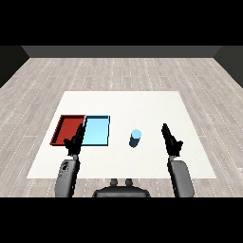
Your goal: Pick the blue can and put it in the blue box
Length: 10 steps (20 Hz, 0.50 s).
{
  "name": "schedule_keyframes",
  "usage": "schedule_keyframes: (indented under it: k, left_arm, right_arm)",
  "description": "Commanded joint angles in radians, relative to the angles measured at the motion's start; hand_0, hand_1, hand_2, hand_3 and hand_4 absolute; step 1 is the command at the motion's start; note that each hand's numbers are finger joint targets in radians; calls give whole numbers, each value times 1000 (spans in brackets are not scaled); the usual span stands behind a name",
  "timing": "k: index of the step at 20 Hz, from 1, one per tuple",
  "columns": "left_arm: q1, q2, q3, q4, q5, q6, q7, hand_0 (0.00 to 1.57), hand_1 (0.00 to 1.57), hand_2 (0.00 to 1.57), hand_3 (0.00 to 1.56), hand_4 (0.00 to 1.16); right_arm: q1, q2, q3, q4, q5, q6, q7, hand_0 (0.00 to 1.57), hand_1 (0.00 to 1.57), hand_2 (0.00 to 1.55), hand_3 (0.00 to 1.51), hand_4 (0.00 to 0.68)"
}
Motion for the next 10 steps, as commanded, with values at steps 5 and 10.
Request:
schedule_keyframes:
  k: [5,10]
  left_arm:
    - [24,17,-21,5,-30,-37,-18,0,0,0,0,0]
    - [13,-49,-7,-88,90,-48,-354,0,0,0,0,0]
  right_arm:
    - [-34,23,-19,34,19,10,16,0,0,0,0,0]
    - [-52,80,-30,-44,-164,123,-180,0,0,0,0,0]
